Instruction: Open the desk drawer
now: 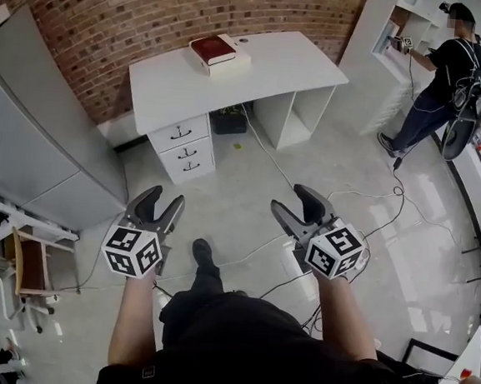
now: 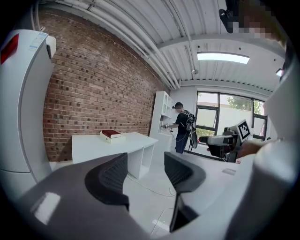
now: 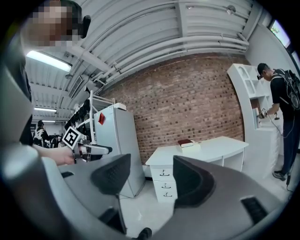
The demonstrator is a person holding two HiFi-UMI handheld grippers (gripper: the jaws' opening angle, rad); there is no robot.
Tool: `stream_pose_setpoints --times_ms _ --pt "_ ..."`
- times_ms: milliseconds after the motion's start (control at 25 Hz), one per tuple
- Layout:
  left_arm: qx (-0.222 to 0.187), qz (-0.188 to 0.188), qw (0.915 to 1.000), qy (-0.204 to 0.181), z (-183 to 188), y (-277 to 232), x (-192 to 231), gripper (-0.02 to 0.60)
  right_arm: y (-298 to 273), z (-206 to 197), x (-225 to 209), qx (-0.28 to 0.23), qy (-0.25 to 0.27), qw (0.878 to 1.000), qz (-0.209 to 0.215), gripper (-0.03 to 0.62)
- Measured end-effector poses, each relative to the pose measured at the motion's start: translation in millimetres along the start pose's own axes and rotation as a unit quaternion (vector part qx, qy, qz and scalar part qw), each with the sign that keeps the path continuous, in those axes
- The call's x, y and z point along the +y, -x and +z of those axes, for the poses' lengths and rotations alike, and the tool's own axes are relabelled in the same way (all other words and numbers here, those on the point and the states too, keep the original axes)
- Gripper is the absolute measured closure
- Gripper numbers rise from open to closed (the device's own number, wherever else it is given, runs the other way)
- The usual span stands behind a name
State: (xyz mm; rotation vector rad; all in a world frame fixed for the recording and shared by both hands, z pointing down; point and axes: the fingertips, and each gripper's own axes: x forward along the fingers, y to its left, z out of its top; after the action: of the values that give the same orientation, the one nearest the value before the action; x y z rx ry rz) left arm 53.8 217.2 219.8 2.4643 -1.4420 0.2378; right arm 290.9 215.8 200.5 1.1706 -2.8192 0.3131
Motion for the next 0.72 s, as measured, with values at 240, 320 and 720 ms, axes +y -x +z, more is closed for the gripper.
stream_pose_setpoints --times_ms 240,320,720 --pt "-0.004 0.007 1.0 0.005 6 -35 53 0.317 -49 7 -29 0.007 -0.004 1.0 -0.013 0.331" --pt "-0.004 0.01 0.9999 0.006 12 -48 76 0.311 -73 14 -35 0.008 -0.004 1.0 -0.014 0.329" --pt "-0.02 0.017 0.9989 0.038 38 -92 193 0.307 -210 33 -40 0.038 0.001 0.999 0.016 0.326"
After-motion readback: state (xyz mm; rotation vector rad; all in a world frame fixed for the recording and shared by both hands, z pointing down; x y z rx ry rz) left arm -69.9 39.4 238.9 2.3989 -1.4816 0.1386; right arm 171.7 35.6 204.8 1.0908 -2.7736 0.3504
